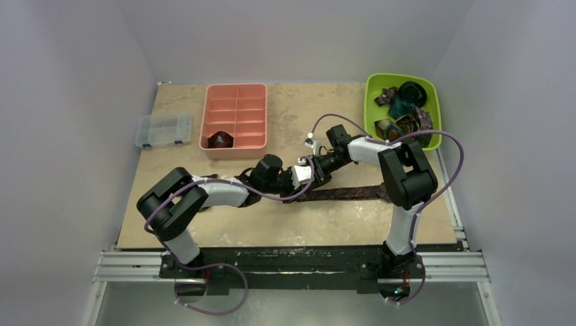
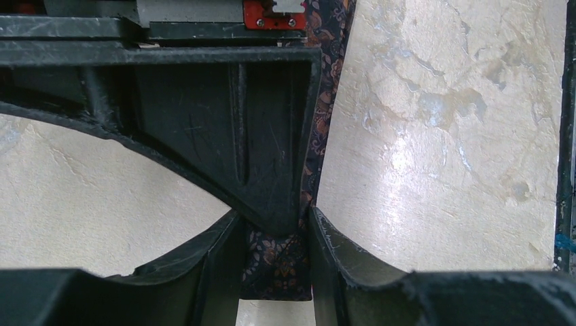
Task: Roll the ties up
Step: Roll the tie at the center of the board.
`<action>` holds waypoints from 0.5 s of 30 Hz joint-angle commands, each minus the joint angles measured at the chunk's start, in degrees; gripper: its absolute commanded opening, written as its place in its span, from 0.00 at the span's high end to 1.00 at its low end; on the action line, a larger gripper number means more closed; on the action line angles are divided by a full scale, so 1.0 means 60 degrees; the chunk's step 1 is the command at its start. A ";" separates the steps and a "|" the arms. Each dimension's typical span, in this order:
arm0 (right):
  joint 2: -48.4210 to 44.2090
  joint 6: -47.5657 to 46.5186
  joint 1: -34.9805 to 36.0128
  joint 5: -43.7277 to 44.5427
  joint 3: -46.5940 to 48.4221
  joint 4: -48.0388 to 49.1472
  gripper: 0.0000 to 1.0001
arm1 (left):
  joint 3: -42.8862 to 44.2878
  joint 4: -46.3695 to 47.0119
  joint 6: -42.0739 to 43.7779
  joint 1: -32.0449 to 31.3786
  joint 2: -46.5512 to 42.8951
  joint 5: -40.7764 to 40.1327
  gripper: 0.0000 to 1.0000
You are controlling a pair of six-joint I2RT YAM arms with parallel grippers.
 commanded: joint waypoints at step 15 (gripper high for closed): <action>0.0107 -0.1281 -0.0350 0.0772 -0.0145 -0.0697 1.00 | -0.0822 0.0914 -0.0147 0.0272 -0.0369 0.0016 0.29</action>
